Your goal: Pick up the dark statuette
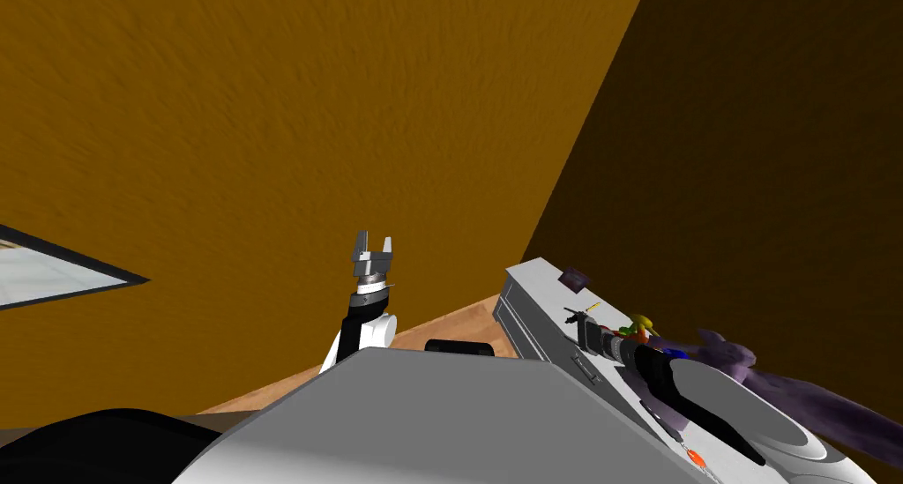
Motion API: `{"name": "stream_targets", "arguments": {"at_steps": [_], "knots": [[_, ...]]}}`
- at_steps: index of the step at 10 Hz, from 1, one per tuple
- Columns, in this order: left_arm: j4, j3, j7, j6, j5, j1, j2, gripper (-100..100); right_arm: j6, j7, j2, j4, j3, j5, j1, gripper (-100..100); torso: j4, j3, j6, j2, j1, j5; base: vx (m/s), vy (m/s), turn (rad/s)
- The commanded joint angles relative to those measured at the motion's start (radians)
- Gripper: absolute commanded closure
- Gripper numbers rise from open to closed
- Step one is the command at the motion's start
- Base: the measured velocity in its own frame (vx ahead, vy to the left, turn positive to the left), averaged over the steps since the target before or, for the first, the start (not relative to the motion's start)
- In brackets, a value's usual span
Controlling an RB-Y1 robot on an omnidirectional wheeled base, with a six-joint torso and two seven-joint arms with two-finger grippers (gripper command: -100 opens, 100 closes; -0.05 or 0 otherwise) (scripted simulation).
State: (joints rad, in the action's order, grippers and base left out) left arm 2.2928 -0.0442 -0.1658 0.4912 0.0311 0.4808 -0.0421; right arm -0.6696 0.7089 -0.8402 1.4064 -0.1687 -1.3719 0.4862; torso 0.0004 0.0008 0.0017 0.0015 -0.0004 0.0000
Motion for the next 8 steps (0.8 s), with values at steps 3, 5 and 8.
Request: {"name": "stream_targets", "arguments": {"at_steps": [3,5,8], "knots": [[0.0,0.0,0.0,0.0,0.0,0.0,0.0,0,-0.031,0.06,-0.021,-0.087,-0.041,-0.109,-0.023,-100,0.0,0.0,0.0,0.0,0.0,0.0,-0.017,-0.011,0.239],[0.0,0.0,0.0,0.0,0.0,0.0,0.0,0,-0.031,0.06,-0.021,-0.092,-0.041,-0.152,-0.023,-100,0.0,0.0,0.0,0.001,-0.001,0.0,-0.013,-0.016,0.044],[0.0,0.0,0.0,0.0,0.0,0.0,0.0,0,-0.047,0.087,-0.028,-0.136,-0.061,-0.22,-0.035,-100,0.0,0.0,0.0,0.0,0.0,0.0,-0.015,-0.01,0.136]]}}
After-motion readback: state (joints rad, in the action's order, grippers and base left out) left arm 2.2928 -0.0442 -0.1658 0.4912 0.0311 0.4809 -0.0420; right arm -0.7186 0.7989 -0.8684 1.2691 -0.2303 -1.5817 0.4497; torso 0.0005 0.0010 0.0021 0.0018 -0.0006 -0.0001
